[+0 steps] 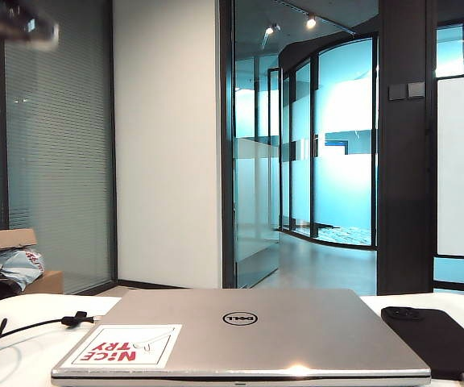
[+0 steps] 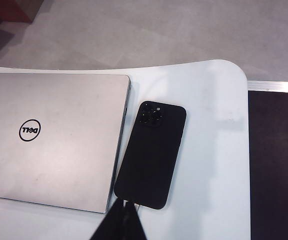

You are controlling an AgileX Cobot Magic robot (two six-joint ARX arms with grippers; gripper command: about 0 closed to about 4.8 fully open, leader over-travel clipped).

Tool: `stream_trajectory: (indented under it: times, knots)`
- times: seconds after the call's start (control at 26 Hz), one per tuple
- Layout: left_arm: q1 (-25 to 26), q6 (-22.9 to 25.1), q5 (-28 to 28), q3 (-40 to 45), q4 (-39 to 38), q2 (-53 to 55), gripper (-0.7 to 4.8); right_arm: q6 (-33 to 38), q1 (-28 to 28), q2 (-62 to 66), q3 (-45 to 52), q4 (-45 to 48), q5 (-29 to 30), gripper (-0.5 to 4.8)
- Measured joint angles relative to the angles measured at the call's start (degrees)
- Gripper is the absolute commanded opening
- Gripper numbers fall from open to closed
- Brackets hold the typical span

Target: Pick up the charging cable and the phone, plug the charging cable into the charging port on the phone, and finally place them back on the table.

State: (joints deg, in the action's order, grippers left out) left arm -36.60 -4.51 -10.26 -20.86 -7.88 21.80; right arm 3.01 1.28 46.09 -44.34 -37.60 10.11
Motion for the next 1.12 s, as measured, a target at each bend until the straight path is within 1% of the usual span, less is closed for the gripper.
stream_trajectory:
  times: [0.12,0.15,0.31,0.35,0.38,0.5,0.58,0.69,0.73,0.88,1.12]
  knots:
    - [2.8,1.9,0.0,1.2,1.5,-3.0,-0.06,0.0,0.0,0.0,0.0,0.0,0.0,0.00]
    - [4.8,2.6,0.0,1.4,1.9,-3.7,-0.06,0.0,0.0,0.0,0.0,0.0,0.0,0.00]
    - [13.9,3.6,0.2,2.8,3.3,-5.2,-0.06,0.0,0.0,0.0,0.0,0.0,0.0,0.00]
    - [19.1,3.7,0.2,4.1,4.1,-7.1,-0.06,0.0,0.0,0.0,0.0,0.0,0.0,0.00]
    - [23.1,3.7,0.5,5.4,5.8,-9.4,-0.06,0.0,0.0,0.0,0.0,0.0,0.0,0.00]
    - [27.8,3.7,0.2,7.4,8.5,-13.0,-0.06,0.0,0.0,0.0,0.0,0.0,0.0,0.00]
    - [31.5,3.7,0.5,9.2,8.8,-16.1,-0.06,0.0,0.0,0.0,0.0,0.0,0.0,0.00]
    - [34.9,3.7,0.4,12.3,9.2,-20.2,-0.06,0.0,0.0,0.0,0.0,0.0,0.0,0.00]
    - [35.4,3.7,0.4,12.9,9.4,-20.8,-0.06,0.0,0.0,0.0,0.0,0.0,0.0,0.00]
    - [35.5,3.7,0.4,17.7,11.9,-21.4,-0.06,0.0,0.0,0.0,0.0,0.0,0.0,0.00]
    - [35.6,3.7,0.4,20.7,13.2,-21.4,-0.06,0.0,0.0,0.0,0.0,0.0,0.0,0.00]
